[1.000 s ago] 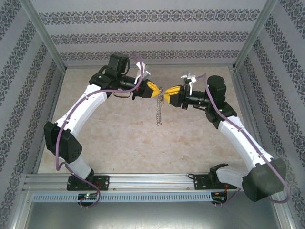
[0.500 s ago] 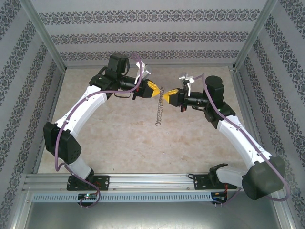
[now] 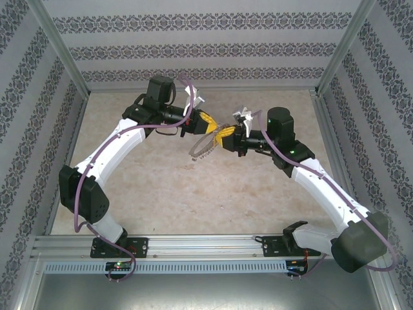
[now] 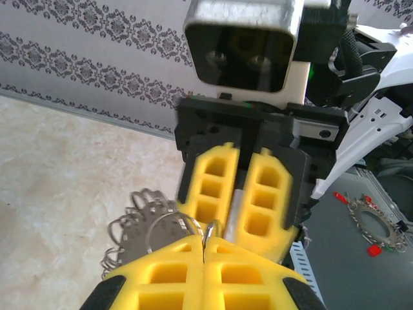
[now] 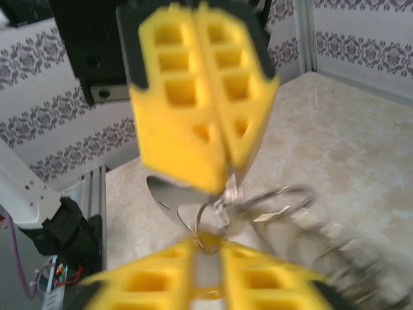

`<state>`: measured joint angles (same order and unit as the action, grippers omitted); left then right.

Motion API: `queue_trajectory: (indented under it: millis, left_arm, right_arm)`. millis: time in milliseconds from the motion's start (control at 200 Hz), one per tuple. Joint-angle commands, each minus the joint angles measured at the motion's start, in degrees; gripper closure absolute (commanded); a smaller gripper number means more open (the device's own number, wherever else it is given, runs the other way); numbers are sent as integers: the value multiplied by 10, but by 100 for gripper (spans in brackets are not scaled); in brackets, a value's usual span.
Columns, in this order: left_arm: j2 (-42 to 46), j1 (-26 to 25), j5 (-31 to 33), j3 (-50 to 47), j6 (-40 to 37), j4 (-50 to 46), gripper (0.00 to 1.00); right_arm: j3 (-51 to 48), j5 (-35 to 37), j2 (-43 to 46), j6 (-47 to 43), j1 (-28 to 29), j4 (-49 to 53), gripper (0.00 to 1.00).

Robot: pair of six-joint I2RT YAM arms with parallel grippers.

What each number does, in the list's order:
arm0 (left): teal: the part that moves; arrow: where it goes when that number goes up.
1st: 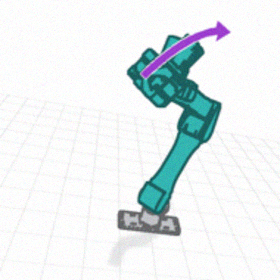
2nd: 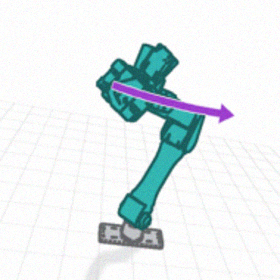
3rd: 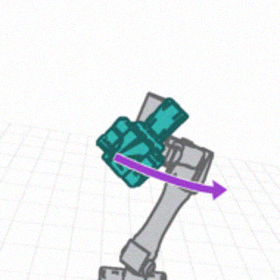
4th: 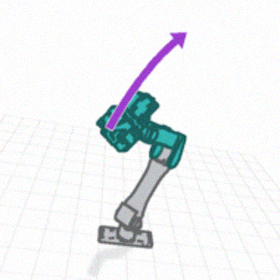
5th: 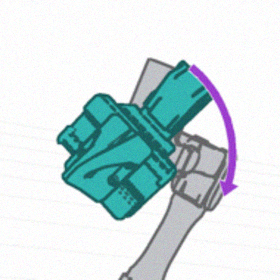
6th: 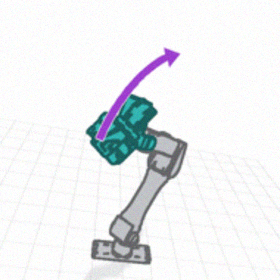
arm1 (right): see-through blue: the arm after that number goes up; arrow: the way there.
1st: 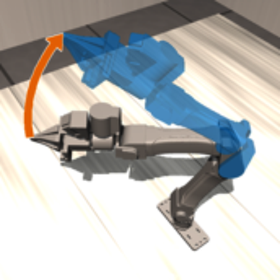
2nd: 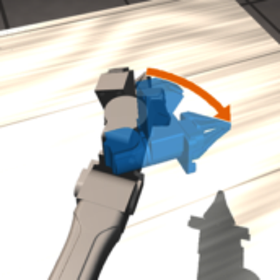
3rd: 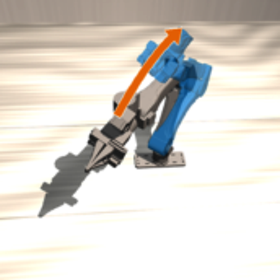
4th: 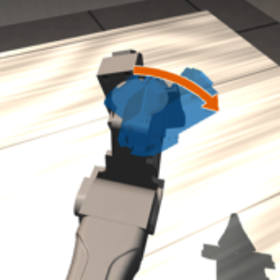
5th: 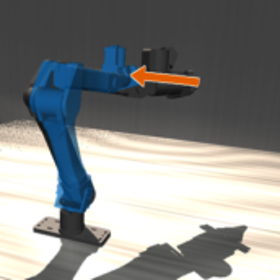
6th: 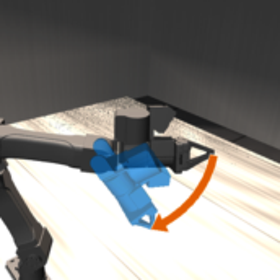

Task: Put the keys on the keyring

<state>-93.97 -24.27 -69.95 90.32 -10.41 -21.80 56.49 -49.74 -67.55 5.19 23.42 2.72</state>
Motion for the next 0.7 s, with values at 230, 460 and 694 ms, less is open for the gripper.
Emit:
queue_trajectory:
  millis: [230,460,694]
  left_arm:
    - [27,-2,-4,1,9,69,100]
    - [27,-2,-13,-1,7,70,100]
    - [27,-2,-18,1,9,70,100]
  right_arm:
    - [9,-54,65,17,-65,11,62]
    - [55,-81,38,35,-78,-11,62]
    - [82,-116,-8,54,-78,-44,62]
